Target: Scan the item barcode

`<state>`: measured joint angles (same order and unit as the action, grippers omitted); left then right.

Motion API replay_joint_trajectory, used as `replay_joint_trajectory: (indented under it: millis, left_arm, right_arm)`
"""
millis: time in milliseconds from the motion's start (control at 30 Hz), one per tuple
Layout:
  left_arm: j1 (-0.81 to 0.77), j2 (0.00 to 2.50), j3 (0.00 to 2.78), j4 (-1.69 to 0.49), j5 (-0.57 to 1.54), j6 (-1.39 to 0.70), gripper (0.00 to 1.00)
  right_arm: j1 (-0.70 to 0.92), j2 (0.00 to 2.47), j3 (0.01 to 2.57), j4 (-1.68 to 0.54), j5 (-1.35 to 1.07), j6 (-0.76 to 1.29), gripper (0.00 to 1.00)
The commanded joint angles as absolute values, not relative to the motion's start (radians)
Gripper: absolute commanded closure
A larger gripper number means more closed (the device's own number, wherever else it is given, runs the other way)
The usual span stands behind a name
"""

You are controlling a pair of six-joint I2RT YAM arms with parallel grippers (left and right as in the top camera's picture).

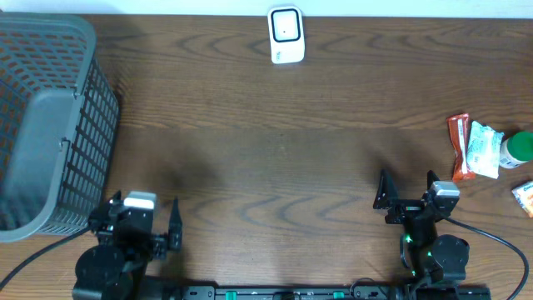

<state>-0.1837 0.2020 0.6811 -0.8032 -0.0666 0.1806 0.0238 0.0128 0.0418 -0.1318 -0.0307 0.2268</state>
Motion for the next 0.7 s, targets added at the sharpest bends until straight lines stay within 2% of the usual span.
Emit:
replay_joint_trajectory:
  millis: [0,300,667]
  left_arm:
    - [-0.136,0.202,0.582,-0.693,-0.047,0.179,0.02]
    - [-0.052,0.121,0.385,-0.498,-0.029,0.179,0.02]
    - [-0.003,0.002,0.250,-0.449,-0.007,0.179,0.02]
  right_arm:
    - [0.041,0.006,0.032,-0.131,-0.035,0.231,0.01]
    - [0.041,0.006,0.032,-0.131,-0.035,0.231,0.01]
    - [0.041,0.006,0.032,-0.131,-0.035,0.231,0.01]
